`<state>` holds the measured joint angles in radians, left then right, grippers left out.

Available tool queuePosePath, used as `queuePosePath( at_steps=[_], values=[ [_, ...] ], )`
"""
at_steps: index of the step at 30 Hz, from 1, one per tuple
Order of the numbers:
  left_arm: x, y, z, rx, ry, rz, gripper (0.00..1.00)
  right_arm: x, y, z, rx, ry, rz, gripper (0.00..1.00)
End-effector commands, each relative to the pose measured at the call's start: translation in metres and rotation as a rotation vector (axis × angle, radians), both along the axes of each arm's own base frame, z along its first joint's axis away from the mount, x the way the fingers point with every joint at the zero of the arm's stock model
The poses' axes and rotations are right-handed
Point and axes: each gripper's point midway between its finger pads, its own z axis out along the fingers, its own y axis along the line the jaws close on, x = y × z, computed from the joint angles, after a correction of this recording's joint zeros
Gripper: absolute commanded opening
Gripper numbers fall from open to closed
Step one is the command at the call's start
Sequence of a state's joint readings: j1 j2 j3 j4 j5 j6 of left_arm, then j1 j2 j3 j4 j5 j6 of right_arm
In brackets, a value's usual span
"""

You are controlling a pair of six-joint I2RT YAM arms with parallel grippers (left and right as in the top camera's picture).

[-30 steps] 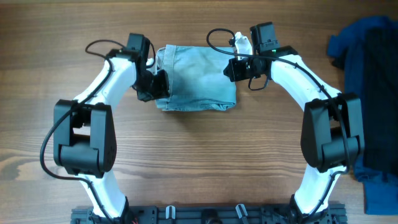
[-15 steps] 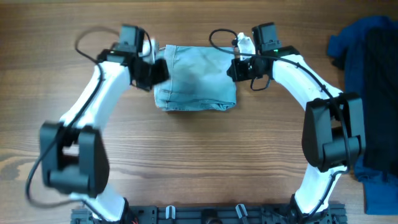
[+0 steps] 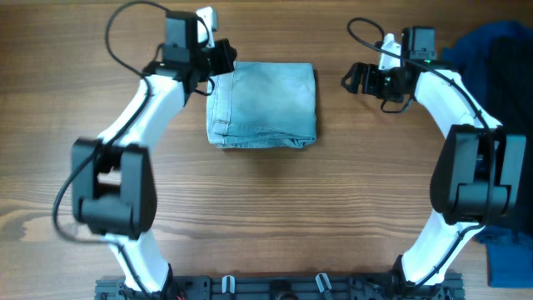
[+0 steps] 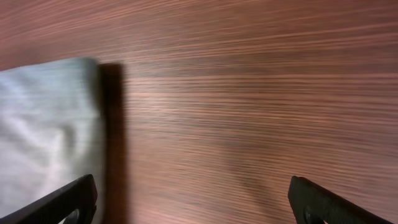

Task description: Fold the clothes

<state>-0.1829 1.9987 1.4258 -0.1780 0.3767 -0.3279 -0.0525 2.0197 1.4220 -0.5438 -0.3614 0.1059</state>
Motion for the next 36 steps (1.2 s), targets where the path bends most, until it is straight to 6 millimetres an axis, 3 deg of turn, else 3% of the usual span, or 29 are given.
queuePosePath(
  at_steps=[1,8,15,17,20,24,28,29,32,35,36],
  values=[
    [0.007,0.001,-0.037,0.010,0.040,0.032,0.05,-0.001,-0.023,-0.006,-0.088,0.014,-0.056,1.00],
    [0.020,0.017,-0.063,0.061,0.048,0.140,0.04,0.005,-0.025,-0.004,-0.091,-0.008,-0.060,1.00],
    [0.011,0.033,-0.119,0.128,0.161,0.215,0.04,0.006,-0.025,-0.003,-0.092,-0.013,-0.060,1.00],
    [0.014,0.032,-0.120,0.125,0.152,0.214,0.04,0.005,-0.025,-0.003,-0.091,-0.013,-0.061,0.99],
    [0.026,0.027,-0.093,0.090,0.074,0.207,0.04,0.006,-0.025,-0.003,-0.092,-0.013,-0.060,1.00],
    [0.040,0.029,-0.009,0.043,-0.083,0.222,0.13,0.006,-0.025,-0.003,-0.092,-0.013,-0.060,1.00],
    [0.028,0.042,0.080,0.011,-0.199,0.244,0.57,0.006,-0.025,-0.003,-0.092,-0.013,-0.060,1.00],
    [0.019,0.048,0.094,0.013,-0.196,0.250,0.61,0.006,-0.025,-0.003,-0.092,-0.013,-0.060,1.00],
    [-0.006,0.059,0.103,0.062,-0.142,0.238,0.73,0.006,-0.025,-0.003,-0.092,-0.013,-0.060,1.00],
    [-0.028,0.062,0.081,0.169,-0.057,0.160,1.00,0.006,-0.025,-0.003,-0.092,-0.013,-0.060,1.00],
    [-0.034,0.063,0.070,0.200,-0.023,0.134,1.00,0.006,-0.025,-0.003,-0.092,-0.013,-0.060,1.00]
  ],
)
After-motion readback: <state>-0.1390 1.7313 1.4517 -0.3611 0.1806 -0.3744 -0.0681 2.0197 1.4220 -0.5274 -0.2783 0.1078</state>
